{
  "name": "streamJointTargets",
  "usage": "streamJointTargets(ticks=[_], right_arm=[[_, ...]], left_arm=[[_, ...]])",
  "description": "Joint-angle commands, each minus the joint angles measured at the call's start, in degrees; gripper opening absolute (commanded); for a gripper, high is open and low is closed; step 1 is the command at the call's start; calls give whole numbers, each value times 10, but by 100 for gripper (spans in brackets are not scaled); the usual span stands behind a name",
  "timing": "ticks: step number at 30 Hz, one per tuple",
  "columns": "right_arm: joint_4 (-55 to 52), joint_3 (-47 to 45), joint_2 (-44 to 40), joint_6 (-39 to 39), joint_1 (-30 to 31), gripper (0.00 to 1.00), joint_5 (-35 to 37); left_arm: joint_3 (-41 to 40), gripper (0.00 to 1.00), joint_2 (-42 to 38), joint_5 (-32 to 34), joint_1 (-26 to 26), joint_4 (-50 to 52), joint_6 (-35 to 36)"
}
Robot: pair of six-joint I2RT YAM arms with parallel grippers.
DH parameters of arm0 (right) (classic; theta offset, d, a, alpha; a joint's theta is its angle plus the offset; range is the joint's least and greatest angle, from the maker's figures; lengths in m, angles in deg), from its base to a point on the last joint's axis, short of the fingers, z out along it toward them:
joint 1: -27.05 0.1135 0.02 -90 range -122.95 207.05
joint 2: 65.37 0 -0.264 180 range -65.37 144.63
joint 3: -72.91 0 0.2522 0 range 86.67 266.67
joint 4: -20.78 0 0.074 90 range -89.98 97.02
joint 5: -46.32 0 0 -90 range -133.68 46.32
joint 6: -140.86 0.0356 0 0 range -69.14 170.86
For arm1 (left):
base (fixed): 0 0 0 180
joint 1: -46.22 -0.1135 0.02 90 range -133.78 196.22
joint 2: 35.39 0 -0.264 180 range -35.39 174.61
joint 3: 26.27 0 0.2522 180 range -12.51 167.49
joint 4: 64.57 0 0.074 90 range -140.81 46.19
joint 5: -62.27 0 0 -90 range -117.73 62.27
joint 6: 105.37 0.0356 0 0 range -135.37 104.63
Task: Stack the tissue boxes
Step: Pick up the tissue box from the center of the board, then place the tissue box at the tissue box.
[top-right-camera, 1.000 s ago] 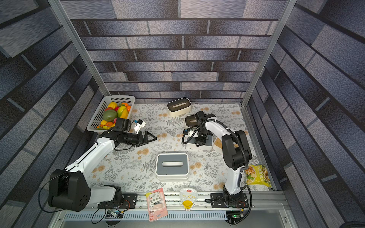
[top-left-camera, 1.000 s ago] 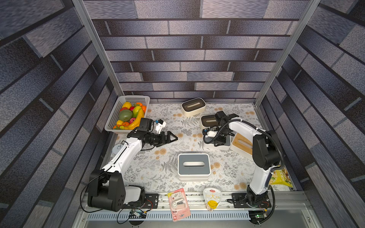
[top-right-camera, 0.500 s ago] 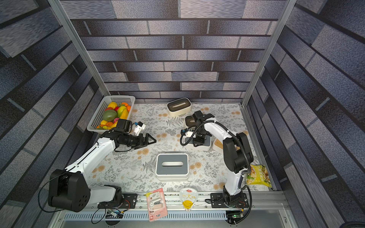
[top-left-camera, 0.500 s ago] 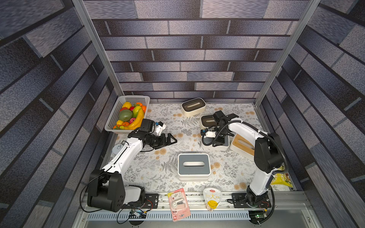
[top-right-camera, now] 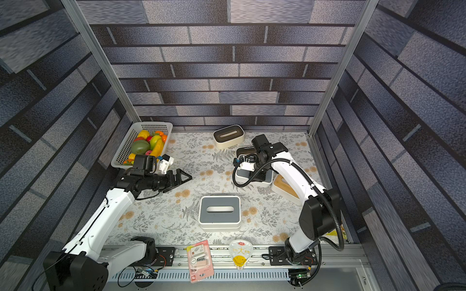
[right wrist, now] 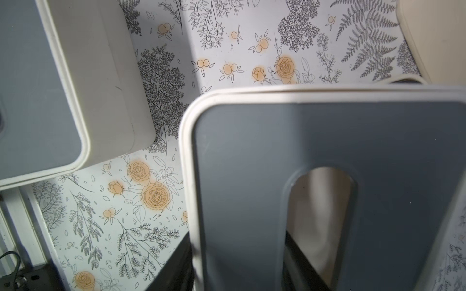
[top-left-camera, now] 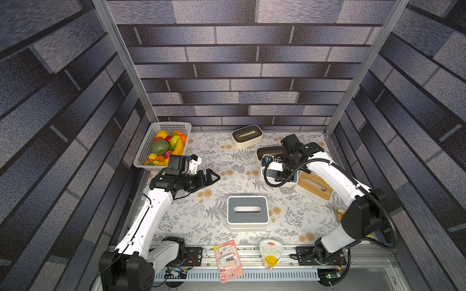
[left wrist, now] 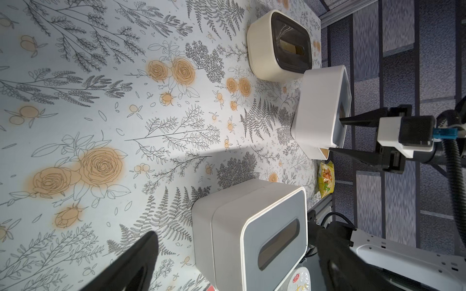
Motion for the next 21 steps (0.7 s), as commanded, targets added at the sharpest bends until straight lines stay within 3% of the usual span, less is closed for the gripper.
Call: streamJointTargets(ticks=[1,13,21], right_arm=[[-33,22,-28,16,5,42,-14],[-87,43,-80,57,39,41,-24],[-131,76,-102,74,83,40,-20]], left_arm=[[-22,100,-29,-31,-4,-15,-50],[-34,100,-119,-28,-4,-6,-87],[-40,100,-133,-138,-5,17,-87]])
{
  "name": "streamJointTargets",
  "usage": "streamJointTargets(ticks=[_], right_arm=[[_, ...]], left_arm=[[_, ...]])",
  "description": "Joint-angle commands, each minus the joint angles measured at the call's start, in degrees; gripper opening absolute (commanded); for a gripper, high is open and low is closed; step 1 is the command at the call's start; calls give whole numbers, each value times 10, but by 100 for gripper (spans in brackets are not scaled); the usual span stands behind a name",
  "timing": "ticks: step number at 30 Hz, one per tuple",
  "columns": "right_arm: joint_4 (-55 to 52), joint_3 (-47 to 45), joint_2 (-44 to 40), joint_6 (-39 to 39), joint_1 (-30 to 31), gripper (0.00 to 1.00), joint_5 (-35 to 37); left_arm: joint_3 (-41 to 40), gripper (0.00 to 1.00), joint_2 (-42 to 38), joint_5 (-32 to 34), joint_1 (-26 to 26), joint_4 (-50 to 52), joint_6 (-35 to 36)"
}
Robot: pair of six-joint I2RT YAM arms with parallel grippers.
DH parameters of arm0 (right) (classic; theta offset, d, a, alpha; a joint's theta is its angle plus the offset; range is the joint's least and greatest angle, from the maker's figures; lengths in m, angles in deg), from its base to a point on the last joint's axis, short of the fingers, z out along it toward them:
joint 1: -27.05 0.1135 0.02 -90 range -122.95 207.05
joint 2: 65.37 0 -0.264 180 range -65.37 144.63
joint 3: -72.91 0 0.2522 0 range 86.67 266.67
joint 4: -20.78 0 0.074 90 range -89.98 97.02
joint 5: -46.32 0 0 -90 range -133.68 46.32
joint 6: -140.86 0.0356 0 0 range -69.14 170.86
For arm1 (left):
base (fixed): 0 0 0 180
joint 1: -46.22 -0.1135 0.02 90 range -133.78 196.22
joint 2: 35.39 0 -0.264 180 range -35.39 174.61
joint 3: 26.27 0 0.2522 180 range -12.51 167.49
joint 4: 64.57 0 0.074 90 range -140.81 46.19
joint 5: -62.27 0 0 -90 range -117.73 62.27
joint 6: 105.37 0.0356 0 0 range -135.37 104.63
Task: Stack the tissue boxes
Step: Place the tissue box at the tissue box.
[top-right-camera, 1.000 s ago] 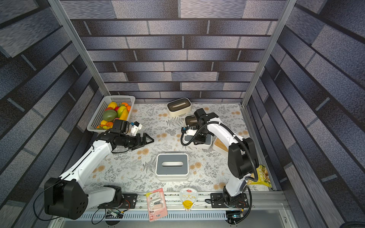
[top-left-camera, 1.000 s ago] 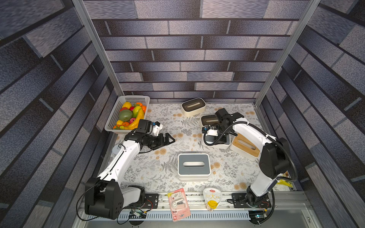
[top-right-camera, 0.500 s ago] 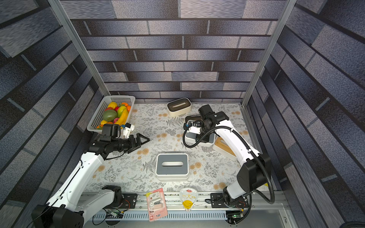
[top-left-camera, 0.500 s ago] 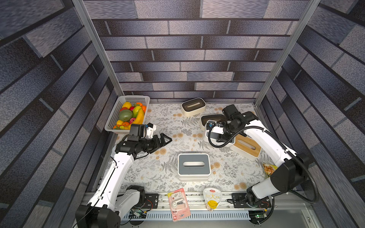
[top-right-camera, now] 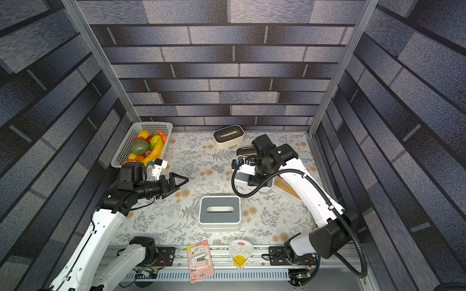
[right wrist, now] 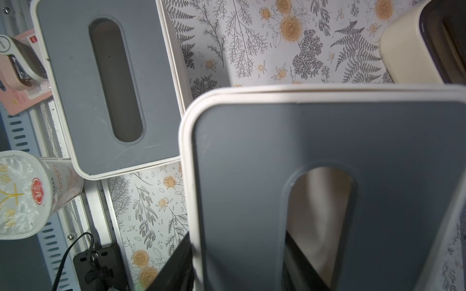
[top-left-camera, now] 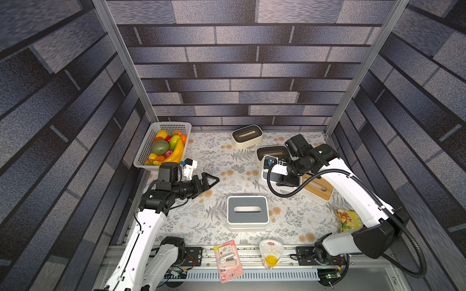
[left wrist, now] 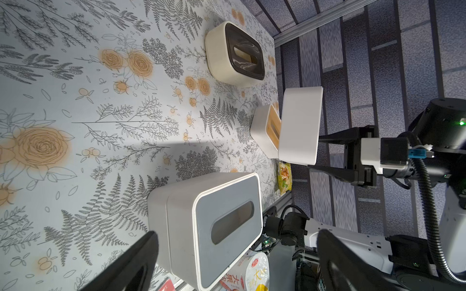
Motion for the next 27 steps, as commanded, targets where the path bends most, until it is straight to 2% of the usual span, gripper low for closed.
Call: streamJointTargets(ticks=[1,9,18,27], right_arm=[[-30,26,-18,16,25,40,-8],[-37,21,-36,51,91,40,-12],[-41,31,-52,84,110,40,-28],[-77,73,-17,153,168,40,9]], left_arm=[[-4,100,-4,-62,-4,37,8],[1,100,-25,-81,-4,86,28],[5,100,-18,-112,-6,126,59],[10,100,-25,-119,-9,183,82]])
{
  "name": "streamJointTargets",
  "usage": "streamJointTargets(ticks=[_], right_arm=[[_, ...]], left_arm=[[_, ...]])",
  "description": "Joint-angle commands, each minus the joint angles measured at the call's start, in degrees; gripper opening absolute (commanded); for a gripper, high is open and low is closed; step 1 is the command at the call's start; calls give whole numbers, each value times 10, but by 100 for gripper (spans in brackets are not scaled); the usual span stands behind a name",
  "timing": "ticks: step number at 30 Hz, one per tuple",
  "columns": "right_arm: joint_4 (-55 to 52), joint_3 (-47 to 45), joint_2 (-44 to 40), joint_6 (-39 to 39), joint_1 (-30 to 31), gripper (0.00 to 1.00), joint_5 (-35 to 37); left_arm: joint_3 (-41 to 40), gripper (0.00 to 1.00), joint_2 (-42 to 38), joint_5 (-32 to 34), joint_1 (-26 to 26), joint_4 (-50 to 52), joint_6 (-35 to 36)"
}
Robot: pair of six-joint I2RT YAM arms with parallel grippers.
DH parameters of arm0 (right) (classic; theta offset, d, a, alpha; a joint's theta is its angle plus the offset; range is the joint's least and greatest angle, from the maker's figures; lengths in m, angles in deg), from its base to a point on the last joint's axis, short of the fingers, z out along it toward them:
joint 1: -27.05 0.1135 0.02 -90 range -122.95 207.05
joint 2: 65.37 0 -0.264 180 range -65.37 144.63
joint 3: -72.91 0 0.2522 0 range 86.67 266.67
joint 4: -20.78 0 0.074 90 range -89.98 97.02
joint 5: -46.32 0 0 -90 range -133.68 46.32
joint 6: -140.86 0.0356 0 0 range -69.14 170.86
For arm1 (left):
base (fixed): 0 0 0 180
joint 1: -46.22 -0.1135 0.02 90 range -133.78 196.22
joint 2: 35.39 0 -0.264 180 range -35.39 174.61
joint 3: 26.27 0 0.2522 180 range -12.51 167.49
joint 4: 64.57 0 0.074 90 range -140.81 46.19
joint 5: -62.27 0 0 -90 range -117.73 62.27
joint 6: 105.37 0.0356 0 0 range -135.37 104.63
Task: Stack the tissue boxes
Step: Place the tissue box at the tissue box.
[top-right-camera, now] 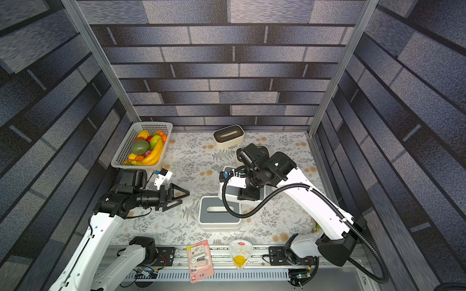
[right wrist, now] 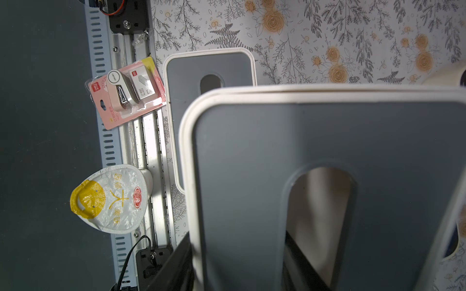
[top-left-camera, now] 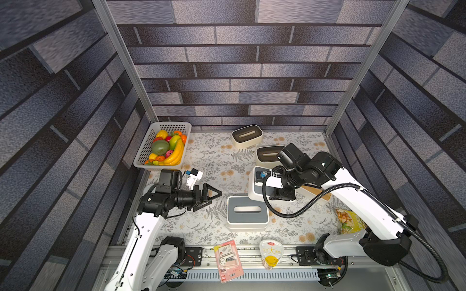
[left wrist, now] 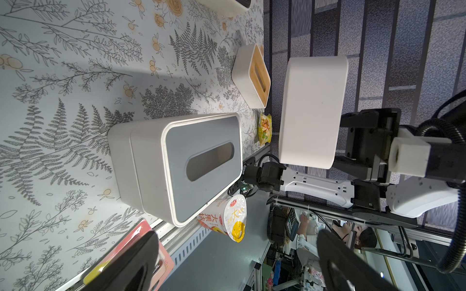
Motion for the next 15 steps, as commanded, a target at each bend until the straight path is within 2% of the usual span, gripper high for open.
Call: streamJointTargets(ticks=[1,8,15], right_arm=[[-22,38,18,42,16,40,13],[-59,80,63,79,65,39,56],[-46,69,68,96,103,39,64]], left_arm=[[12,100,-6,-21,-7,51,32],[8,100,-5,-31,-14,68,39],[-37,100,-33,-35,-26,-4,-59]])
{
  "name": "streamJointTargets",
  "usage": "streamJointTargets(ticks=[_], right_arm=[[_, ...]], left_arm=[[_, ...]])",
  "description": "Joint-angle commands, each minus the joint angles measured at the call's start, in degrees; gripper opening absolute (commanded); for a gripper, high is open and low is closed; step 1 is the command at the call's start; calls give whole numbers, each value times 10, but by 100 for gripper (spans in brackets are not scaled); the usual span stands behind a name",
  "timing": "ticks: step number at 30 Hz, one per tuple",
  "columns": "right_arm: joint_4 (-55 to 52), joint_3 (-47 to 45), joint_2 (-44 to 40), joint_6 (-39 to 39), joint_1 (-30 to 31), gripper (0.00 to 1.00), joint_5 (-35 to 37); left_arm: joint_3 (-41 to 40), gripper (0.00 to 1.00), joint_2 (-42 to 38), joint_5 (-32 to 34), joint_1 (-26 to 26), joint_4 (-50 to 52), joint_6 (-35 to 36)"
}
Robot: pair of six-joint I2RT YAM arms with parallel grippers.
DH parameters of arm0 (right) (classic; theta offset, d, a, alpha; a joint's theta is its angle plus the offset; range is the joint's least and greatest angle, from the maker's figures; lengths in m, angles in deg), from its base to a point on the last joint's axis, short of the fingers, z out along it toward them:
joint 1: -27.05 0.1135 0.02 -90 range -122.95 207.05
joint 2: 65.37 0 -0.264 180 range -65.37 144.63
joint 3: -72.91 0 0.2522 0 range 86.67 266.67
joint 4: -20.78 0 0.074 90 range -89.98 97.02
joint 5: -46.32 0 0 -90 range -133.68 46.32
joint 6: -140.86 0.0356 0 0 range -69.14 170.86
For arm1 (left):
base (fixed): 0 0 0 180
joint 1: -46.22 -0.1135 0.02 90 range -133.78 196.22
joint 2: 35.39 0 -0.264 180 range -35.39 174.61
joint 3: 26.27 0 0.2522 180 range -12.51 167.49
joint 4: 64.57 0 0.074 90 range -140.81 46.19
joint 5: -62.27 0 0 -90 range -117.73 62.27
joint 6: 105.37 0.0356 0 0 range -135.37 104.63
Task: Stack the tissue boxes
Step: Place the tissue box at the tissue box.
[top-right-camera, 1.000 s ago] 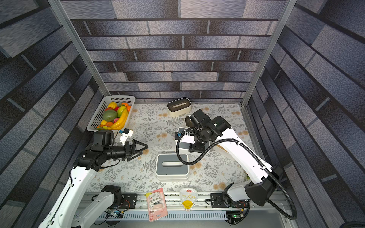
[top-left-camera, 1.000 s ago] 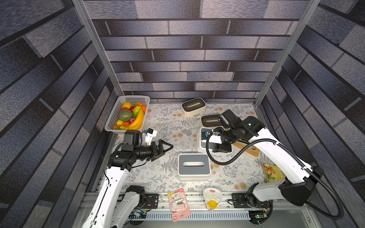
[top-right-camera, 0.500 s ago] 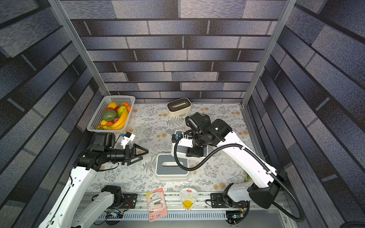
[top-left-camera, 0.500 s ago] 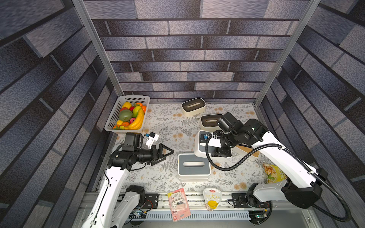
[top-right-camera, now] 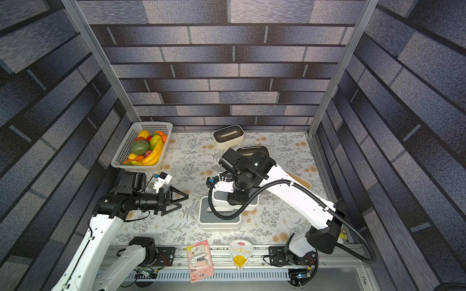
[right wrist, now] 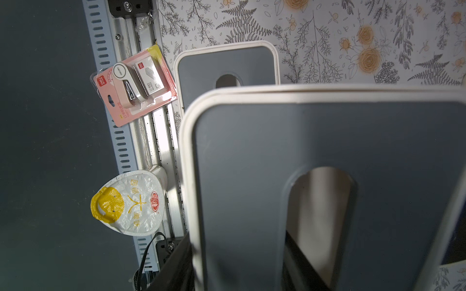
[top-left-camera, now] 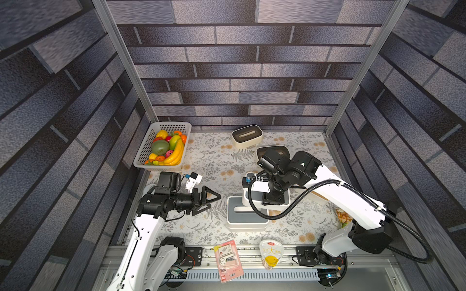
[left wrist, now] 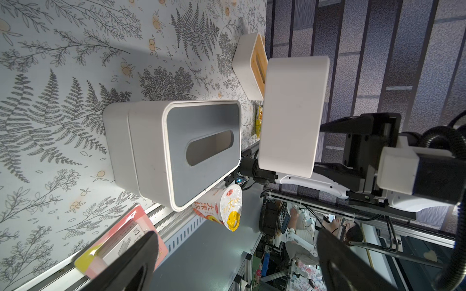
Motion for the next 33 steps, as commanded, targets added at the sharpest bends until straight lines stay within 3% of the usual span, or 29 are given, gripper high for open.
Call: streamJointTargets(ticks=[1,5,18,33], right_arm=[[-4,9,-8,20,14,39,7],[-9,14,-5,33,32,38,11],[15,-1,5,68,85,38,21],[31,-3,38,81,136,38,25]], left_arm=[[-28,100,-22,-16,-14,-40,-66],[-47,100,-57,-28,-38,-48,-100],[-106,100,-172,-32,-47,-48,-187],[-99,100,-197,-32,-48,-2,-170]])
